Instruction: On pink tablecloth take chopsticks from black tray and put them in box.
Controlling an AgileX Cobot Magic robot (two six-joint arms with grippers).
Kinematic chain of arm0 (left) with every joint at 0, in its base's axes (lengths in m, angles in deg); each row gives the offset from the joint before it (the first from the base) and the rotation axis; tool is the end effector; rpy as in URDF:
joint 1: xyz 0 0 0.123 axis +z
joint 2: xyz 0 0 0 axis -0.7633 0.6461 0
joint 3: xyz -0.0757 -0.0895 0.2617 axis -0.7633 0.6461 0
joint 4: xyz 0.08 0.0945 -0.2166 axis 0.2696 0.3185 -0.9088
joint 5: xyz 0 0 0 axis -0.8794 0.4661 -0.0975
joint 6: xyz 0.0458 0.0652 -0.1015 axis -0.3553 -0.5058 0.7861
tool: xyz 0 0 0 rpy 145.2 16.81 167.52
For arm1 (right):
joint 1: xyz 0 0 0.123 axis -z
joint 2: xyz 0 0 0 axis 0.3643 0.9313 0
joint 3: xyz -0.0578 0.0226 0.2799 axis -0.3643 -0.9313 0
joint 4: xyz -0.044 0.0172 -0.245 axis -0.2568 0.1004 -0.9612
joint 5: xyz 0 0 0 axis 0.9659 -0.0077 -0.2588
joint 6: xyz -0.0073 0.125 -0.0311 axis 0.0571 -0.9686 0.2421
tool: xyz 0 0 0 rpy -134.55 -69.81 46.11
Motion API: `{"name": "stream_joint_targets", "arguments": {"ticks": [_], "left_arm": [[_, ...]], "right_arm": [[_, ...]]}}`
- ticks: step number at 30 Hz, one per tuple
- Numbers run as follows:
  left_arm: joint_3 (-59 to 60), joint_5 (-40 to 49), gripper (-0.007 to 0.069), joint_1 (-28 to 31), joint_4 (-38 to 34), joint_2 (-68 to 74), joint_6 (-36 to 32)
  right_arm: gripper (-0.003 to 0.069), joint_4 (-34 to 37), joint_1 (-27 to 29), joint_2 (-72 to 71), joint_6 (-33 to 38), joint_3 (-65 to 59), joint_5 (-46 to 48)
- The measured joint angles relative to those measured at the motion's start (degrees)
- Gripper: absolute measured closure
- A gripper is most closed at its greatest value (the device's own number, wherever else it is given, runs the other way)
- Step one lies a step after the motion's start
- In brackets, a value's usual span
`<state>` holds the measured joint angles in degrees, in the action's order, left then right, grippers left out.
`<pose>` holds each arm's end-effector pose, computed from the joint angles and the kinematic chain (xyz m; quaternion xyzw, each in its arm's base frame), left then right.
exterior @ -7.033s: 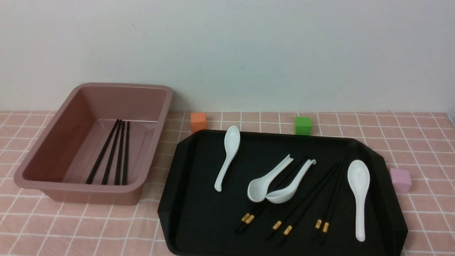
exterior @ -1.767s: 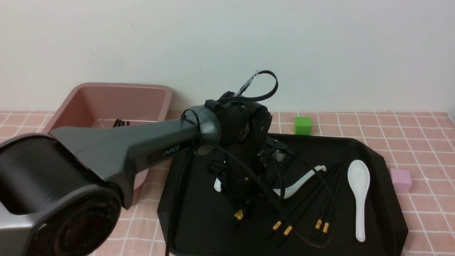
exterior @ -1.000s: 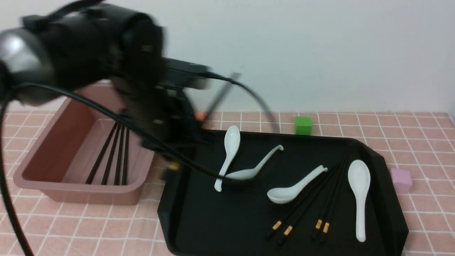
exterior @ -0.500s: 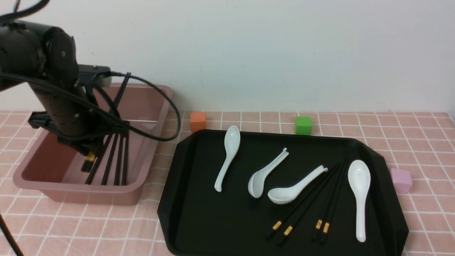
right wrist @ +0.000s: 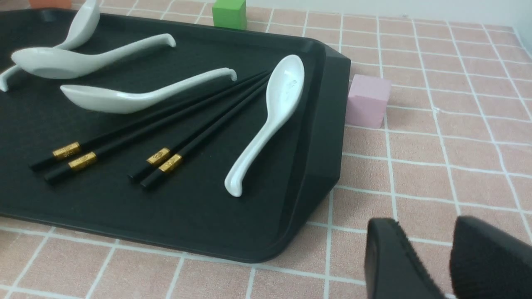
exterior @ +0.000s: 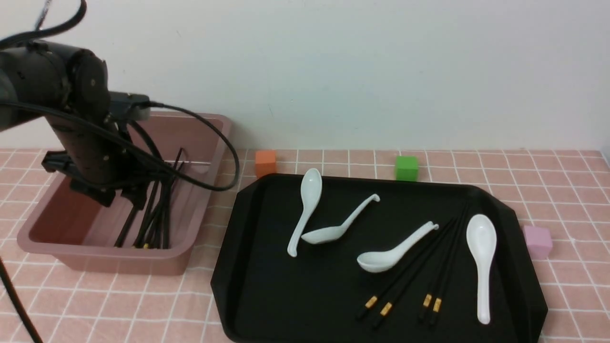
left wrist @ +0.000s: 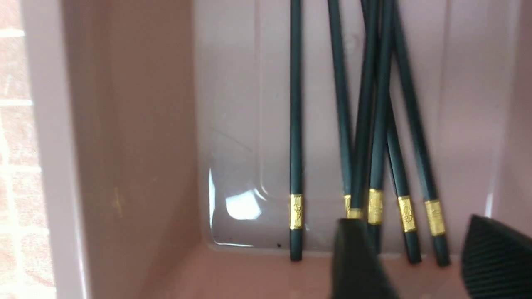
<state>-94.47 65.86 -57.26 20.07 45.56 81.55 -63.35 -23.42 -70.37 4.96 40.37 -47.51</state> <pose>0.3949 -0.0403 0.2214 0.0015 0.9812 0.0214 0.1917 0.0840 0.0086 0.1623 -0.0254 0.8058 0.0293 0.5909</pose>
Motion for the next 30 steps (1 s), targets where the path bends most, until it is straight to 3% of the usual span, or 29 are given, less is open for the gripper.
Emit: {"name": "stream_joint_targets", "arguments": {"ticks": [2,7,8,9,11,15,25,30], "left_arm": [[0.00,0.48,0.0213,0.05,-1.29,-3.57,0.71],[0.53,0.87,0.0361,0.05,-3.68,-13.94,1.29],[1.22,0.28,0.0413,0.05,-4.23,-16.64,1.29],[3.79,-1.77,0.0540,0.05,-5.27,-23.15,1.29],[8.11,-4.50,0.0634,0.05,-6.01,-30.90,1.29],[16.97,-9.04,0.0638,0.05,-7.36,-42.96,1.29],[54.56,-28.99,0.0638,0.05,-9.69,-82.94,1.33],[64.24,-32.11,0.0638,0.05,-10.45,-93.72,1.47]], "right_arm": [[0.0419,0.00,0.00,0.00,0.00,0.00,0.00],[0.0419,0.00,0.00,0.00,0.00,0.00,0.00],[0.0419,0.00,0.00,0.00,0.00,0.00,0.00],[0.0419,0.00,0.00,0.00,0.00,0.00,0.00],[0.0419,0.00,0.00,0.00,0.00,0.00,0.00],[0.0419,0.00,0.00,0.00,0.00,0.00,0.00],[0.0419,0.00,0.00,0.00,0.00,0.00,0.00],[0.0419,0.00,0.00,0.00,0.00,0.00,0.00]]}}
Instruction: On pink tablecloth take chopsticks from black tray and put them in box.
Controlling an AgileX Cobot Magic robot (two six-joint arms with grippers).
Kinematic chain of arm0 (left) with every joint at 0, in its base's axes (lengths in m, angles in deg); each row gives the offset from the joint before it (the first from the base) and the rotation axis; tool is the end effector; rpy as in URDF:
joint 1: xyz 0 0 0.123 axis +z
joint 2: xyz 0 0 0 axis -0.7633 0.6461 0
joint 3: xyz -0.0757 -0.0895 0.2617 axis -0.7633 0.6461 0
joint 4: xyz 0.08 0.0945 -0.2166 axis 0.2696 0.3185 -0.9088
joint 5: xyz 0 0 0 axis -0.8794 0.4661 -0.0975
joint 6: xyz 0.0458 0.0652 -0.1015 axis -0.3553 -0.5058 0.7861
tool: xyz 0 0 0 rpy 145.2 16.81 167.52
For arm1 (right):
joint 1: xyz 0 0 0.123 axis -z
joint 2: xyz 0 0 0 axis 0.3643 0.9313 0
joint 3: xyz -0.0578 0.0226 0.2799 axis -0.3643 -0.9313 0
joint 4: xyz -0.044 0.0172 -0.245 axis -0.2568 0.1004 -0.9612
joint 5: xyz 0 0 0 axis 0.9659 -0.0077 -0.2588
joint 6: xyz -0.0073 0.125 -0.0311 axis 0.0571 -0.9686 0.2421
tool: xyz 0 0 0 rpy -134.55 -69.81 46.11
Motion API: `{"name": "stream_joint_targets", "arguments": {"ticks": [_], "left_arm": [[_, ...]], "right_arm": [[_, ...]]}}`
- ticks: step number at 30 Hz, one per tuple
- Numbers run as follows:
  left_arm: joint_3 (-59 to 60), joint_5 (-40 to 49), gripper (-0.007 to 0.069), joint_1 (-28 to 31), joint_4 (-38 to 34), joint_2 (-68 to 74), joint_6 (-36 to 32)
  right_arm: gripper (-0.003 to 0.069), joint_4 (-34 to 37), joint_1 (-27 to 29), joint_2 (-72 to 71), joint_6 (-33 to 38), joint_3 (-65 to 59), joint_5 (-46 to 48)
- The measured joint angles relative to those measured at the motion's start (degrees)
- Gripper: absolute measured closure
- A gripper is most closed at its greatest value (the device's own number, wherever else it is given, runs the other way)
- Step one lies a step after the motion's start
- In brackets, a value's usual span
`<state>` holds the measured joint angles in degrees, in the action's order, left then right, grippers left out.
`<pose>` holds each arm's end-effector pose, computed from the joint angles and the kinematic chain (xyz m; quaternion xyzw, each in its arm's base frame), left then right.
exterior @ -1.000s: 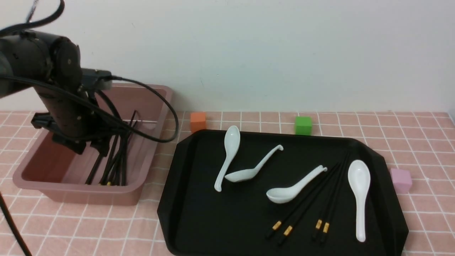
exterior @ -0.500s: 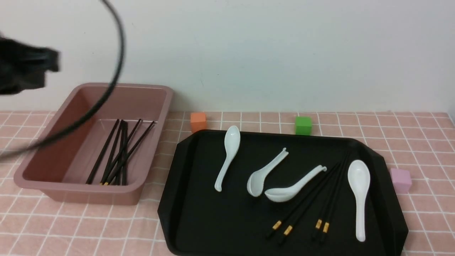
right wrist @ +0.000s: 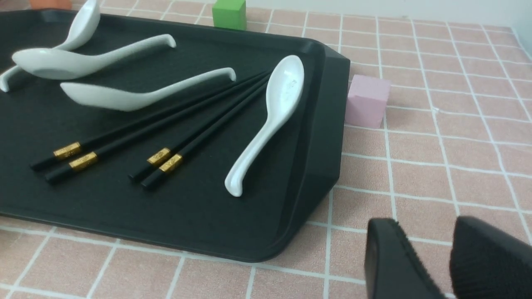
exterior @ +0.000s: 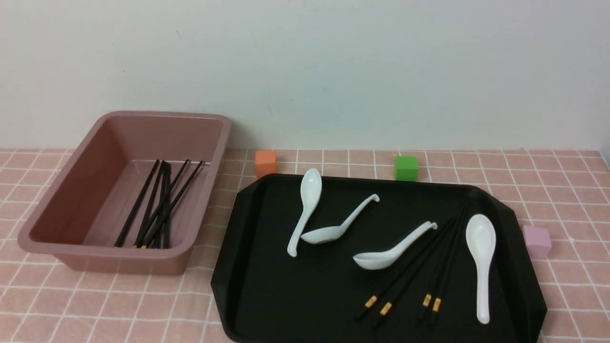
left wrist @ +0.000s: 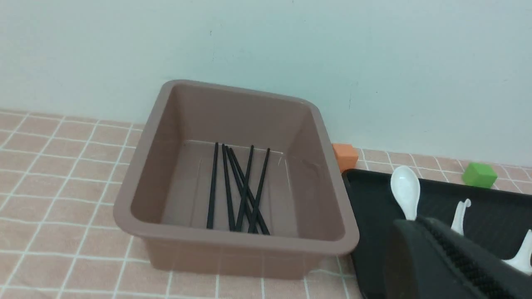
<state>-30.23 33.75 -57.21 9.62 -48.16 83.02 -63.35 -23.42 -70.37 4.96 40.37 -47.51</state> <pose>0.0908 -0.0150 0.2724 -0.0449 0.7470 -0.1405 0.6483 0.0840 0.0086 0.1623 -0.0254 0.8058 0.0293 0.5909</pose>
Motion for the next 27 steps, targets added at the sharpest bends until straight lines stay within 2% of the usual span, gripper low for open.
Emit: {"name": "stream_joint_targets", "arguments": {"ticks": [6,21,27], "left_arm": [[3.79,-0.29,0.0638,0.00,-1.25,-1.91,0.01],[4.38,2.21,0.0638,0.00,-1.30,-1.91,0.01],[4.81,1.47,0.0638,0.00,1.03,-1.91,0.01]], "right_arm": [[0.0419,0.00,0.00,0.00,0.00,0.00,0.00],[0.0419,0.00,0.00,0.00,0.00,0.00,0.00],[0.0419,0.00,0.00,0.00,0.00,0.00,0.00]]}}
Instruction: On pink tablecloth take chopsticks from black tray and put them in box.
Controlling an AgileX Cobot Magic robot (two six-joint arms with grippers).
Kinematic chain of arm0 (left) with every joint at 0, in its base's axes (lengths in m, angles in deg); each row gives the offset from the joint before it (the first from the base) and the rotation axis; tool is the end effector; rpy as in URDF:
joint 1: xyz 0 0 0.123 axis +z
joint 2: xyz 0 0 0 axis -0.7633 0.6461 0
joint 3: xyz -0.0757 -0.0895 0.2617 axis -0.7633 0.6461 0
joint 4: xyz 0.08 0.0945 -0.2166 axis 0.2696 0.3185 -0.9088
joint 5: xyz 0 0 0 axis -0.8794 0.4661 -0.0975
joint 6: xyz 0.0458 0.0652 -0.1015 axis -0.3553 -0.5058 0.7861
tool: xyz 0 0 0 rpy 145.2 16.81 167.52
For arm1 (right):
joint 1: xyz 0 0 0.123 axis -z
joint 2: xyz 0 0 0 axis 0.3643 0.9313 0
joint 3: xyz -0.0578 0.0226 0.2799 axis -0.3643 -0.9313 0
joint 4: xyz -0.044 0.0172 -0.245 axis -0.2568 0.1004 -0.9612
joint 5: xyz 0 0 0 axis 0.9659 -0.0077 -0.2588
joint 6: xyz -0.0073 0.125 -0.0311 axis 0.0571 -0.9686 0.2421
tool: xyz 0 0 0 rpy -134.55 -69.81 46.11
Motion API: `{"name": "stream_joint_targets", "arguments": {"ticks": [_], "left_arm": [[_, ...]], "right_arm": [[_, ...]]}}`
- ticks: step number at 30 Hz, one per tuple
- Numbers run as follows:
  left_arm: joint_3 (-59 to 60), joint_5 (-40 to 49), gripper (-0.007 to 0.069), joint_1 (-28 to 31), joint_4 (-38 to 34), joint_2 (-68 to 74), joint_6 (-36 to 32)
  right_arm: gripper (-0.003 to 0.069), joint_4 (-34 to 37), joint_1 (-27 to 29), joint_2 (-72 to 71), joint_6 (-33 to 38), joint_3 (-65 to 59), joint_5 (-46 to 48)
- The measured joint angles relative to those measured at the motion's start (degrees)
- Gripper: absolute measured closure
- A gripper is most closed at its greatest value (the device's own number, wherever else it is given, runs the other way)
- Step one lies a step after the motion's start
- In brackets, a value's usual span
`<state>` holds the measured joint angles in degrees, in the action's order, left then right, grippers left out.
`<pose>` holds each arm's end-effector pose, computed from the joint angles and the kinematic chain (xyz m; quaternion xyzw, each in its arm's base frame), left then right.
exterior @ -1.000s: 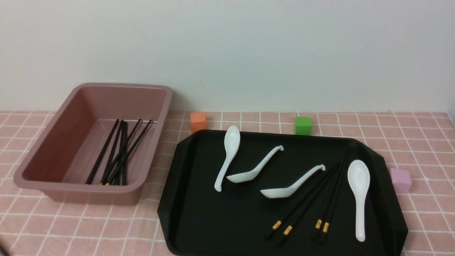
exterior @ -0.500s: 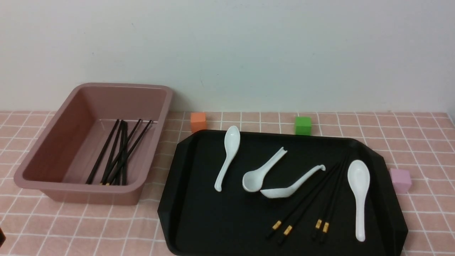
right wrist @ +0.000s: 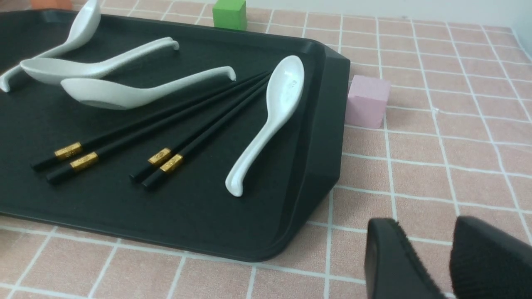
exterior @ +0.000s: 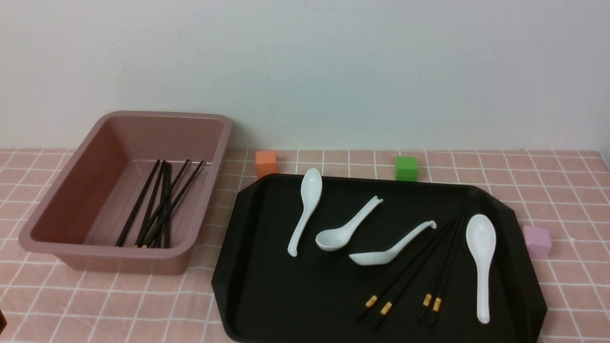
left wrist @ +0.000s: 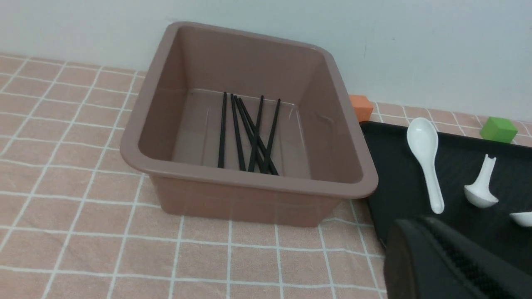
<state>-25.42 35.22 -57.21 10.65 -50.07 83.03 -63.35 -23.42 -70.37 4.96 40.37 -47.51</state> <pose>0.0902 -0.0142 0.2414 -0.0419 0.7720 -0.1278 0.6212 0.0840 0.0086 0.1623 -0.0254 0.8058 0.0293 0.5909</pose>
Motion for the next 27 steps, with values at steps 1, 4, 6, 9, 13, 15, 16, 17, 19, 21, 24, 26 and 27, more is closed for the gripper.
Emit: {"name": "stream_joint_targets", "arguments": {"ticks": [1,4,6,9,13,15,16,17,19,21,24,26,27], "left_arm": [[0.60,-1.10,0.0638,0.00,0.68,-0.24,0.00],[4.14,-6.11,0.0638,0.00,2.35,-2.01,0.00],[6.37,-8.80,0.0638,0.18,2.47,-3.66,0.00],[10.88,-11.46,0.0638,1.83,1.09,-6.44,0.00],[14.50,-9.12,0.0638,6.00,-2.25,-8.56,0.05],[14.75,-4.42,0.0638,6.60,-2.26,-8.58,0.05],[14.88,-1.03,0.0638,6.60,-2.20,-8.58,0.05],[14.96,-0.07,0.0638,6.60,-2.20,-8.58,0.05],[14.96,0.81,0.0638,6.53,-2.08,-8.63,0.05],[14.96,0.91,0.0638,6.53,-2.08,-8.63,0.05],[14.96,0.96,0.0638,6.53,-2.08,-8.63,0.05],[14.96,0.96,0.0638,6.53,-2.08,-8.63,0.05],[14.96,0.96,0.0638,6.53,-2.08,-8.63,0.05]], "right_arm": [[0.0419,0.00,0.00,0.00,0.00,0.00,0.00],[0.0419,0.00,0.00,0.00,0.00,0.00,0.00],[0.0419,0.00,0.00,0.00,0.00,0.00,0.00],[0.0419,0.00,0.00,0.00,0.00,0.00,0.00],[0.0419,0.00,0.00,0.00,0.00,0.00,0.00],[0.0419,0.00,0.00,0.00,0.00,0.00,0.00],[0.0419,0.00,0.00,0.00,0.00,0.00,0.00],[0.0419,0.00,0.00,0.00,0.00,0.00,0.00],[0.0419,0.00,0.00,0.00,0.00,0.00,0.00],[0.0419,0.00,0.00,0.00,0.00,0.00,0.00],[0.0419,0.00,0.00,0.00,0.00,0.00,0.00],[0.0419,0.00,0.00,0.00,0.00,0.00,0.00],[0.0419,0.00,0.00,0.00,0.00,0.00,0.00]]}}
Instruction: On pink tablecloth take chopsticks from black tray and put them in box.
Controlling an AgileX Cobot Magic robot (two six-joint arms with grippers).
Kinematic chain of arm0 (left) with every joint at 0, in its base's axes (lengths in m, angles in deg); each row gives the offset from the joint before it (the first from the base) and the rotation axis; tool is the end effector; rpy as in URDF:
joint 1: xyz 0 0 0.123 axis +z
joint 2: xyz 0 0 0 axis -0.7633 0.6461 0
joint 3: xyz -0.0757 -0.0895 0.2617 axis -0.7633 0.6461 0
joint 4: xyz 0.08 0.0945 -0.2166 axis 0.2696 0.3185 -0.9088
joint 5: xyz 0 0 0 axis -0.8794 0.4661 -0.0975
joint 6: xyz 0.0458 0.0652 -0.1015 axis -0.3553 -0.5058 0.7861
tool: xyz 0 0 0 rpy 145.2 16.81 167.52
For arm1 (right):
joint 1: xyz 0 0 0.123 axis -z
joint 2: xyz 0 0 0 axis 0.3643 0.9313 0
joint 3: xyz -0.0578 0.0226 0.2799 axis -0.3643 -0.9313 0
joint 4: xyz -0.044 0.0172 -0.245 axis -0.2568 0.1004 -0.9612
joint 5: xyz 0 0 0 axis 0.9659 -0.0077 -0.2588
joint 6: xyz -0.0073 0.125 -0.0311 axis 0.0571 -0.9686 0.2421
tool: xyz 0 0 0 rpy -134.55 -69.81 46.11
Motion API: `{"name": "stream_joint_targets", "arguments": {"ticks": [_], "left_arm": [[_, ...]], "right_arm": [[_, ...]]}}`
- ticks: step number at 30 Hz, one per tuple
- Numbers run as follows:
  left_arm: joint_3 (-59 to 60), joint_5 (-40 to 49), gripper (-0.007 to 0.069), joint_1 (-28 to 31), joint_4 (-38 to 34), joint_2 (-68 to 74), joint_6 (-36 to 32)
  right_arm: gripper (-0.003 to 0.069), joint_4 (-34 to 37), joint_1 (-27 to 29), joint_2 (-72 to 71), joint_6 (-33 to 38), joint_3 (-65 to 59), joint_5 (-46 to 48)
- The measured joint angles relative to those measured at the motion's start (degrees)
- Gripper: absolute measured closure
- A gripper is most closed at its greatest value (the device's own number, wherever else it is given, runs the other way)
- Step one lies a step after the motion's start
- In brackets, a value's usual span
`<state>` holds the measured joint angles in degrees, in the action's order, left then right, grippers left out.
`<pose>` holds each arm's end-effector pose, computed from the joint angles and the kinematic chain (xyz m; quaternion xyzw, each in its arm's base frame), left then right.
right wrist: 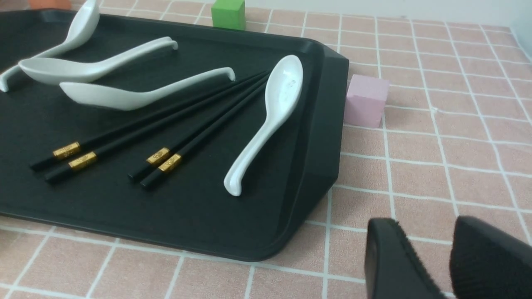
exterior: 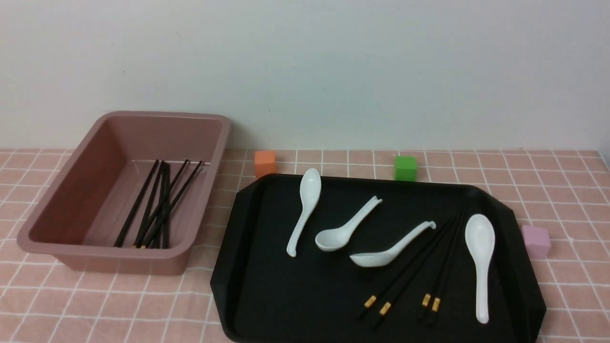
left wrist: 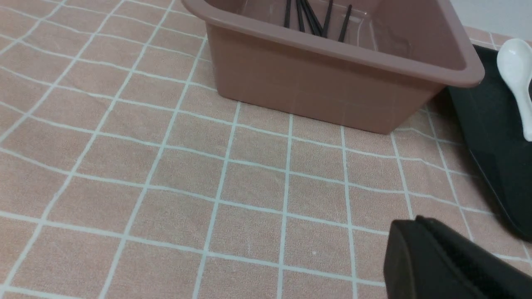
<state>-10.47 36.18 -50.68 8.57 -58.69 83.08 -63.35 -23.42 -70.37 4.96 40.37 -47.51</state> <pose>0.0842 -0.0056 0.1565 -0.1003 0.8054 -0.1015 0.5753 0.0840 0.0086 0.1623 -0.0254 0.8058 0.0293 0.5909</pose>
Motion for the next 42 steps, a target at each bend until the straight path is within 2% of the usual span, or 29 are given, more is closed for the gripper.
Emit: {"name": "stream_joint_targets", "arguments": {"ticks": [42], "left_arm": [[0.00,0.00,0.0619,0.00,0.00,0.00,0.00]], "right_arm": [[0.0419,0.00,0.00,0.00,0.00,0.00,0.00]]}}
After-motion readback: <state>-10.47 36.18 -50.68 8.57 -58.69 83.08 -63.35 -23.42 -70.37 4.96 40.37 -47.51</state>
